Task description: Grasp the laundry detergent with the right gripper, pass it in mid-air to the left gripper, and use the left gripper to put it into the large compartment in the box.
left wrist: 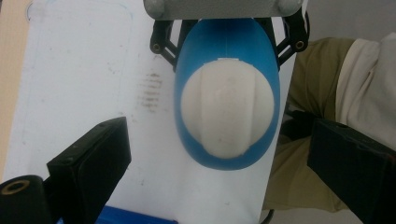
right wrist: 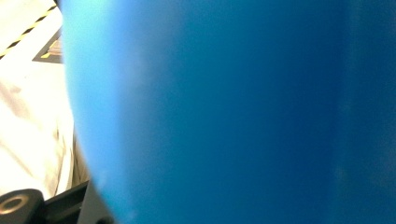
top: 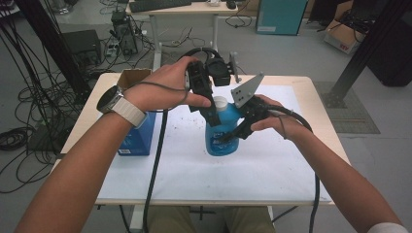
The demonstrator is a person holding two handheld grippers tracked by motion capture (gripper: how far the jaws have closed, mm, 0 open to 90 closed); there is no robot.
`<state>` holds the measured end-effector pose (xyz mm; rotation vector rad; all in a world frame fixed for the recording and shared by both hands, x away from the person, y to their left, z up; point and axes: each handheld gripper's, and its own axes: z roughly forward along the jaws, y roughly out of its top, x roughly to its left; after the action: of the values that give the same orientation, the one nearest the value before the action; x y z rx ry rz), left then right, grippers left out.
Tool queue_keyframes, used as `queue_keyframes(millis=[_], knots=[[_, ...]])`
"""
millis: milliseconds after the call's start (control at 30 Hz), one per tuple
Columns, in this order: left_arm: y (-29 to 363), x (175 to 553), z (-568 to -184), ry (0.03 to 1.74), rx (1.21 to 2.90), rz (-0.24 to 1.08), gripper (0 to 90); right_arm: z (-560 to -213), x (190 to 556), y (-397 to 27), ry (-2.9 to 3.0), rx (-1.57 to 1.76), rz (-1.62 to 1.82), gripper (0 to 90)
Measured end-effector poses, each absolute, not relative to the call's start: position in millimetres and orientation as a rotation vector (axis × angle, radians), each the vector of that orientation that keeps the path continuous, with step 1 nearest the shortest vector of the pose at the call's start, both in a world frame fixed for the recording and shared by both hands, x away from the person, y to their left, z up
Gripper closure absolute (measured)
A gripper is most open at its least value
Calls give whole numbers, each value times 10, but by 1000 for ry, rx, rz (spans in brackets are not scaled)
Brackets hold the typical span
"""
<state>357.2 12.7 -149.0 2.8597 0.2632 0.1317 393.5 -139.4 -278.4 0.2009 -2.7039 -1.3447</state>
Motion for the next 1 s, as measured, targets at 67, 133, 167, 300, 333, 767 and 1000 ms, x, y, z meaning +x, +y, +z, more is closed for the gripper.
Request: queue_keyframes(millis=[67, 133, 167, 300, 333, 767, 1000], knots=[[128, 3572, -1489, 263, 2860, 129, 66, -2783, 3936, -1395, -2703, 202, -1344, 438], [130, 3572, -1489, 264, 2859, 129, 66, -2782, 3936, -1395, -2703, 202, -1345, 438], [130, 3572, -1490, 264, 2857, 132, 66, -2782, 3936, -1395, -2703, 201, -1346, 438], [133, 3573, -1487, 265, 2858, 125, 65, -2784, 3934, -1392, -2703, 200, -1344, 438], [133, 3572, -1487, 265, 2858, 129, 66, -2785, 3934, -1390, -2703, 201, -1342, 438], [107, 3578, -1501, 261, 2855, 131, 65, -2784, 3934, -1383, -2699, 204, -1340, 438], [69, 3591, -1509, 236, 2876, 127, 65, -2785, 3926, -1381, -2698, 201, -1339, 438]])
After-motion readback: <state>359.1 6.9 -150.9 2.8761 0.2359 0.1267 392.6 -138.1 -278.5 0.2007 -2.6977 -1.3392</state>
